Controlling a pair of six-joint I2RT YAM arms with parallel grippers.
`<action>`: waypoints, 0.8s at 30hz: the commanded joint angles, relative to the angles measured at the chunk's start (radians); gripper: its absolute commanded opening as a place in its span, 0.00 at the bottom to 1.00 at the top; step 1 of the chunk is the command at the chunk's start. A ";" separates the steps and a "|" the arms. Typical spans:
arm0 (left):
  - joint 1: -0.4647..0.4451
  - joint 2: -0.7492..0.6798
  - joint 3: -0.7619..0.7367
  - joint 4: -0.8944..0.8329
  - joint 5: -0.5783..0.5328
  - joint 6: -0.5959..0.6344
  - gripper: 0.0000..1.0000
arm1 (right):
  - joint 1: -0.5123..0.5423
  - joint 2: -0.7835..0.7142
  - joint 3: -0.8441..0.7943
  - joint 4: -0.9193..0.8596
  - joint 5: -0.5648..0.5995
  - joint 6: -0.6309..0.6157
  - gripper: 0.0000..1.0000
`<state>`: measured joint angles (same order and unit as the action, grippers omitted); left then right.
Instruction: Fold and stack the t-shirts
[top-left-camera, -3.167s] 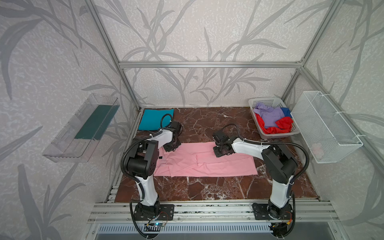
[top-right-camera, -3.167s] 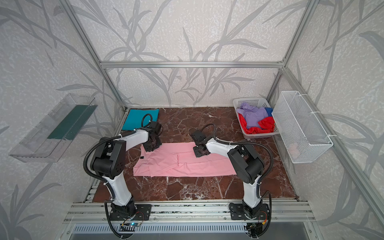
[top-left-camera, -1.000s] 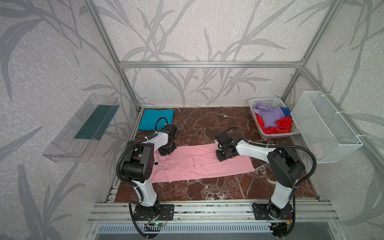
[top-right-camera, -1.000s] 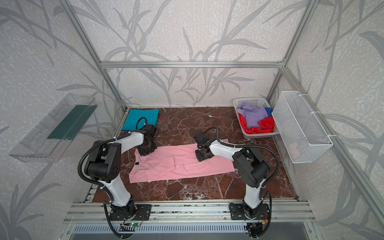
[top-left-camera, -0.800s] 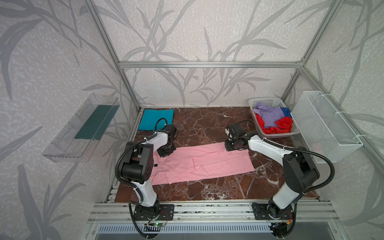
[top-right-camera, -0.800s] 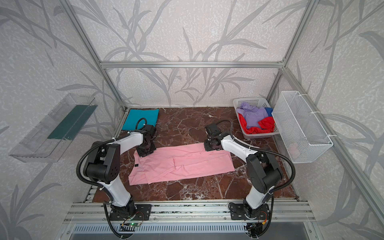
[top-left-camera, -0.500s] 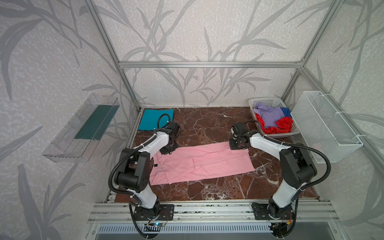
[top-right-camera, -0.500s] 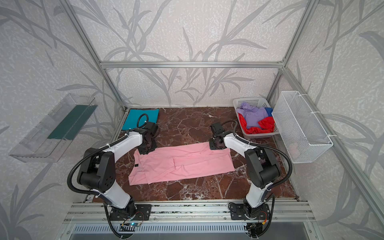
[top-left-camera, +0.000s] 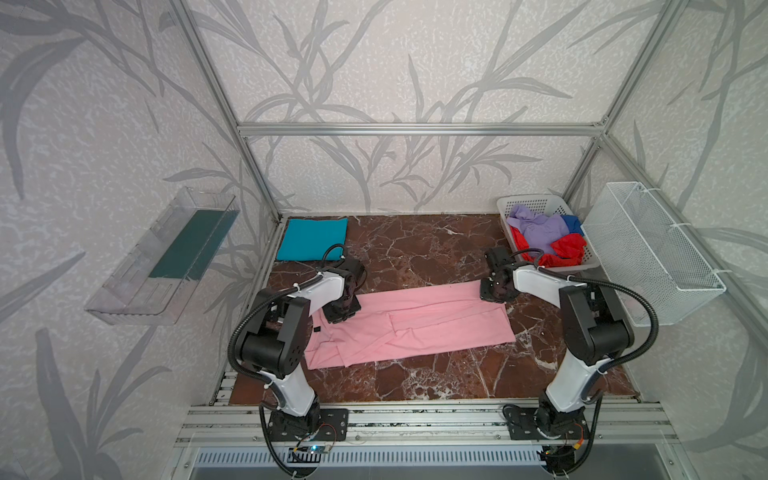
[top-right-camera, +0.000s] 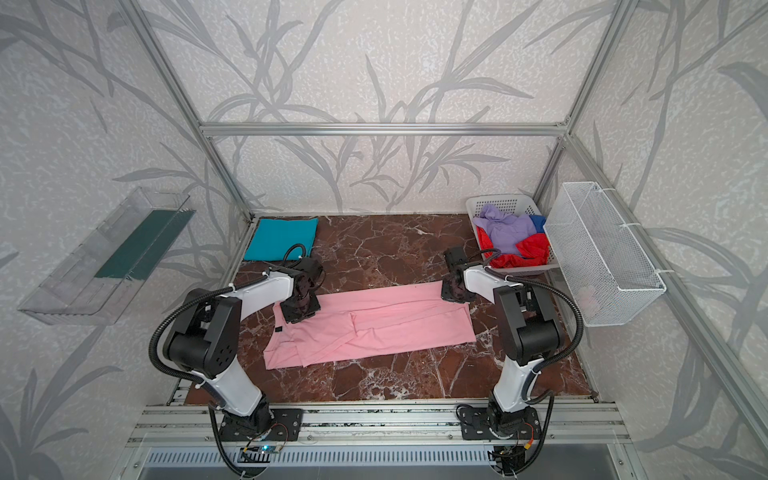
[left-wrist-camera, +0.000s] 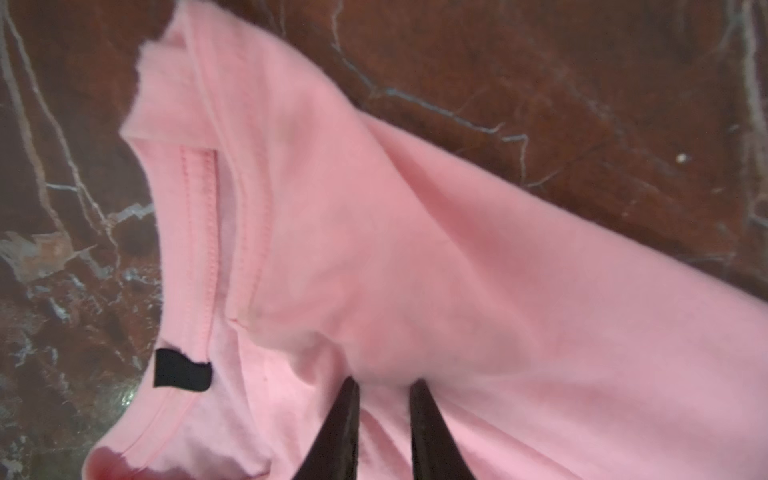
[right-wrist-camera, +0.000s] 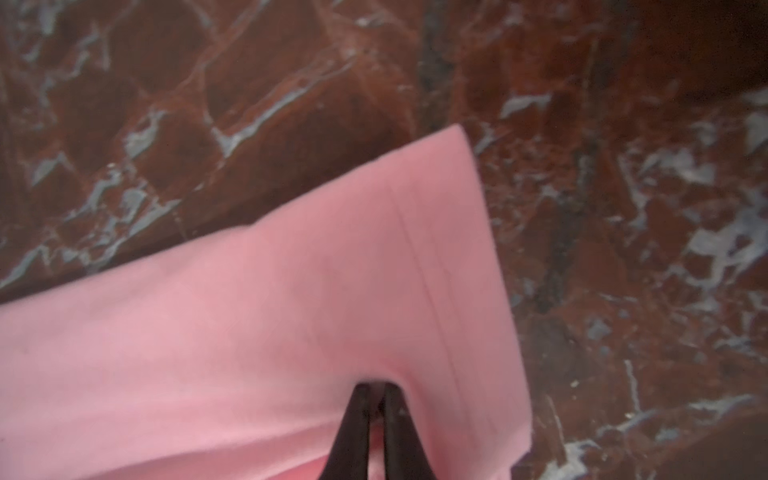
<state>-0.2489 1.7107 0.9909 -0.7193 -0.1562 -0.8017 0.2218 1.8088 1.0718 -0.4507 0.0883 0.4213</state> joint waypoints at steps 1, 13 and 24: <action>0.027 -0.008 -0.046 -0.044 -0.060 0.004 0.24 | -0.019 0.015 -0.037 -0.053 0.029 0.023 0.12; -0.108 0.011 0.248 -0.179 -0.107 0.024 0.24 | 0.156 -0.248 -0.070 0.006 0.010 -0.068 0.17; -0.173 0.019 0.108 -0.137 -0.040 -0.051 0.24 | 0.376 -0.061 -0.027 0.066 -0.014 -0.111 0.23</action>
<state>-0.4049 1.7210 1.1210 -0.8337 -0.2020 -0.8112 0.5781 1.7073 1.0245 -0.3893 0.0696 0.3210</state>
